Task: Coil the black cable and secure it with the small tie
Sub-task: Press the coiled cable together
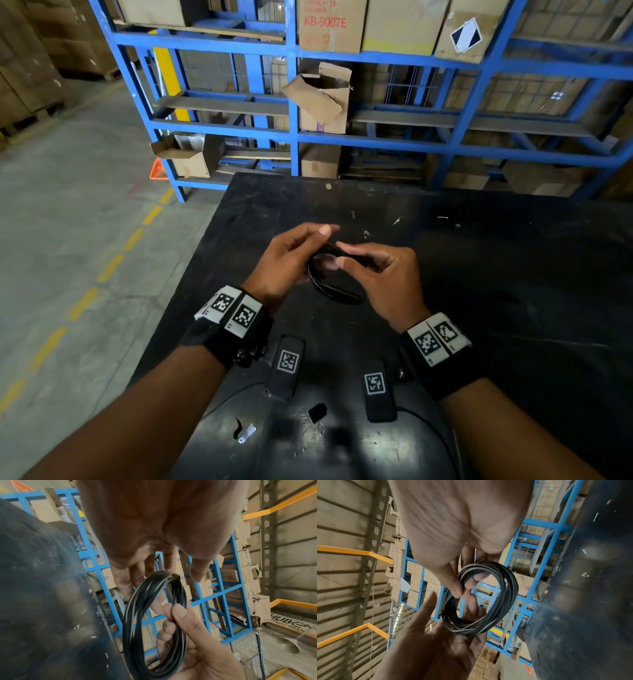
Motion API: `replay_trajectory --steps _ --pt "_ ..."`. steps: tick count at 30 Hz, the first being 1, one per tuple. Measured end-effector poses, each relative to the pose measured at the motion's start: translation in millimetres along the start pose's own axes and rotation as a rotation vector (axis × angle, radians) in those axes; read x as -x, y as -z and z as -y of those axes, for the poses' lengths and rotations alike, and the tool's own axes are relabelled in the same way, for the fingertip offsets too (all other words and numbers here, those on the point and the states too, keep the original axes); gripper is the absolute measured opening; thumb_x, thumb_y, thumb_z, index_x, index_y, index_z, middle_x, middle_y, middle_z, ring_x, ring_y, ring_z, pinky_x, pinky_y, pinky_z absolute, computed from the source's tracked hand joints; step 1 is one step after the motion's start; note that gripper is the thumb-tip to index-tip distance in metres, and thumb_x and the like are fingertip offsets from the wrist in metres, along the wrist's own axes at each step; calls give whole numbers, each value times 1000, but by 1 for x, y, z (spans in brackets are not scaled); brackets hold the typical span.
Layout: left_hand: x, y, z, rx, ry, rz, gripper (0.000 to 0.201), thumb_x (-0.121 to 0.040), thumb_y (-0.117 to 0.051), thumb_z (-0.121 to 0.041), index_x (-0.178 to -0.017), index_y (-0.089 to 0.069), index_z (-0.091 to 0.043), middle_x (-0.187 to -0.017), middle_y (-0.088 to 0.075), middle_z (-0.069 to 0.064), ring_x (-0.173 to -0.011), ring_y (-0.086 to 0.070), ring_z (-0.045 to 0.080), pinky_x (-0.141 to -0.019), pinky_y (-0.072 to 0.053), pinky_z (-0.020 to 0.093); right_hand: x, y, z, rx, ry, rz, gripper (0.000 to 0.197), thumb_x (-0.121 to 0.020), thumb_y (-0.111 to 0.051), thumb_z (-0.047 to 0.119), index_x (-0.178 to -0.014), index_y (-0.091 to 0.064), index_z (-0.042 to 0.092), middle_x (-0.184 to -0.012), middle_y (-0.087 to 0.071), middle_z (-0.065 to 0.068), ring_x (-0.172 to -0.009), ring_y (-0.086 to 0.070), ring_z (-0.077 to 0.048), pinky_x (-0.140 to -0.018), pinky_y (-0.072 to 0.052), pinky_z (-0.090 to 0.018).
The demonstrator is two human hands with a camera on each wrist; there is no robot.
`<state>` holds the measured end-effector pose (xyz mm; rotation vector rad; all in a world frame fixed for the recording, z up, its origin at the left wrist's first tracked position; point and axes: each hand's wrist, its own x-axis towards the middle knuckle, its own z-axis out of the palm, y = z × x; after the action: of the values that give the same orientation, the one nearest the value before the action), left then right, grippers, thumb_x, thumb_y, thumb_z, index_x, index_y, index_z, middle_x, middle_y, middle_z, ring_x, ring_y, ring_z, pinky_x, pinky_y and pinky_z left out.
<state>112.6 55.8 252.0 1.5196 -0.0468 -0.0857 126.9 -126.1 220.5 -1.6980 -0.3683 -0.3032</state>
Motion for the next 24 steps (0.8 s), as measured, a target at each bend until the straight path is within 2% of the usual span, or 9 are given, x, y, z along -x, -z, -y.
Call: replay_trajectory --steps 3,5,9,11,13,16,20,24 --pt "1 -3 17 -45 6 14 30 -103 -60 -28 -113 -74 -4 -73 -64 10 -51 -53 12 -54 -46 23 7 3 -5 -55 -75 -12 23 -79 -83 0 -102 -81 5 -96 -82 -6 -83 -78 -14 -78 -63 -33" --pt "2 -3 26 -11 16 33 29 -102 -61 -24 -115 -75 -2 -69 -60 9 -51 -43 12 -53 -40 26 10 6 -7 -129 -154 -26 22 -78 -84 -2 -98 -82 8 -90 -82 -4 -74 -77 -15 -71 -60 -28" --pt "7 -2 34 42 40 34 27 -99 -64 -16 -122 -75 -6 -69 -67 6 -56 -49 10 -52 -37 21 15 10 -12 -203 -225 -58 24 -76 -84 -5 -92 -81 13 -80 -81 -1 -63 -71 -12 -67 -57 -21" --pt "8 -2 39 67 69 13 27 -99 -63 -15 -122 -74 -5 -73 -74 7 -52 -50 6 -51 -35 20 18 8 -13 -208 -238 -49 24 -75 -84 -6 -92 -81 11 -80 -79 -5 -62 -70 -11 -67 -56 -20" --pt "9 -2 45 100 103 -8 26 -98 -64 -16 -120 -75 -5 -79 -78 11 -48 -44 6 -50 -33 21 22 6 -16 -194 -240 -37 23 -75 -83 -7 -94 -80 7 -82 -78 -12 -62 -69 -11 -67 -56 -20" --pt "12 1 57 130 148 -26 24 -98 -66 -18 -117 -77 -9 -81 -78 12 -51 -35 11 -50 -31 21 26 6 -23 -167 -238 -2 24 -75 -84 -5 -96 -80 5 -83 -77 -18 -63 -69 -15 -69 -57 -24" --pt "17 7 73 141 217 -24 19 -97 -66 -15 -108 -80 -10 -81 -79 14 -45 -29 9 -48 -30 21 40 4 -36 -138 -269 56 25 -76 -84 -4 -100 -80 0 -81 -78 -13 -65 -70 -14 -72 -58 -24" --pt "29 11 98 111 290 -33 16 -96 -66 -10 -99 -81 -10 -77 -79 15 -39 -26 6 -47 -28 21 64 -3 -56 -109 -312 79 24 -75 -85 -2 -99 -80 0 -90 -80 -16 -78 -75 -17 -79 -61 -26"
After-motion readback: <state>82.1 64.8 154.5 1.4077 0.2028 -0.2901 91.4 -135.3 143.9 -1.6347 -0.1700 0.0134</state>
